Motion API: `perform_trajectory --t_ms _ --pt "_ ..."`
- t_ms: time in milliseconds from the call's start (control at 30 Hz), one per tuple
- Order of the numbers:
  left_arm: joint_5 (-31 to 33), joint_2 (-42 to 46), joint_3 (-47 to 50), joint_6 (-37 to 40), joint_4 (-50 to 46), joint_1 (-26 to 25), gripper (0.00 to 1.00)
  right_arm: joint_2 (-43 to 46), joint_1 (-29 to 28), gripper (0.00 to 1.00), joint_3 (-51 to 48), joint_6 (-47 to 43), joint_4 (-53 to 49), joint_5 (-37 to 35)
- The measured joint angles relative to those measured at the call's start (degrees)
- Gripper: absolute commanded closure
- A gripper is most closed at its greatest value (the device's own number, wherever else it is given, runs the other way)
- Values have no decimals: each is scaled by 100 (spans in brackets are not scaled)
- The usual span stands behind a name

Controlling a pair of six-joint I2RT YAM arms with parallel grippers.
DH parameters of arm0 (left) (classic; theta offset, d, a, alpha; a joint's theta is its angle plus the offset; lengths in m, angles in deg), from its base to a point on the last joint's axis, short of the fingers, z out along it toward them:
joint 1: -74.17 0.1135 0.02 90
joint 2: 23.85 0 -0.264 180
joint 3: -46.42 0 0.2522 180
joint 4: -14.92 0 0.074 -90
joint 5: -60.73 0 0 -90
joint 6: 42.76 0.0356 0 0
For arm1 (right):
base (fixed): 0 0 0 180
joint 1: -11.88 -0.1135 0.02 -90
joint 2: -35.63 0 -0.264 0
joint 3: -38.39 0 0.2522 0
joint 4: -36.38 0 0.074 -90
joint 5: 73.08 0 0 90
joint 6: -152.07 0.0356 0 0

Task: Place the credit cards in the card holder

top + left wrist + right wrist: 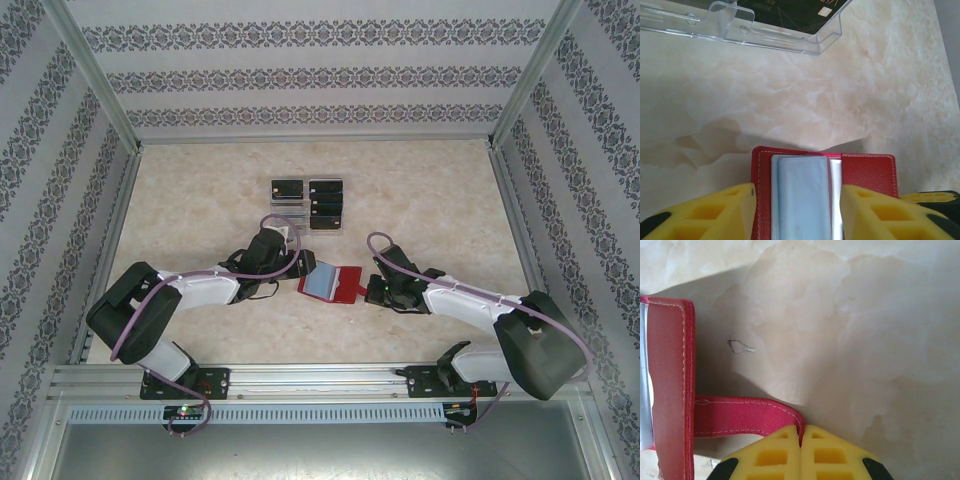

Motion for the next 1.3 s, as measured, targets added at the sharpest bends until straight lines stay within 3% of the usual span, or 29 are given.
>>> perform_trajectory --t_ms 133,400,600,867,1133,1300 --pt "66 -28 2 -4 -13 0 35 -17 28 100 0 -2 17 24" --pt "42 -192 2 17 -26 17 36 -24 55 100 -24 -2 61 44" --pt "-385 -546 0 -44 129 166 45 -26 76 100 -28 -2 76 83" --pt "-824 -800 243 -433 905 280 70 -46 114 100 -28 -42 83 131" --pt "-957 -798 435 -708 1502 284 67 -63 151 100 -22 -109 85 184" --pt "-957 -695 509 -765 1617 306 78 -63 151 100 -22 -109 85 188"
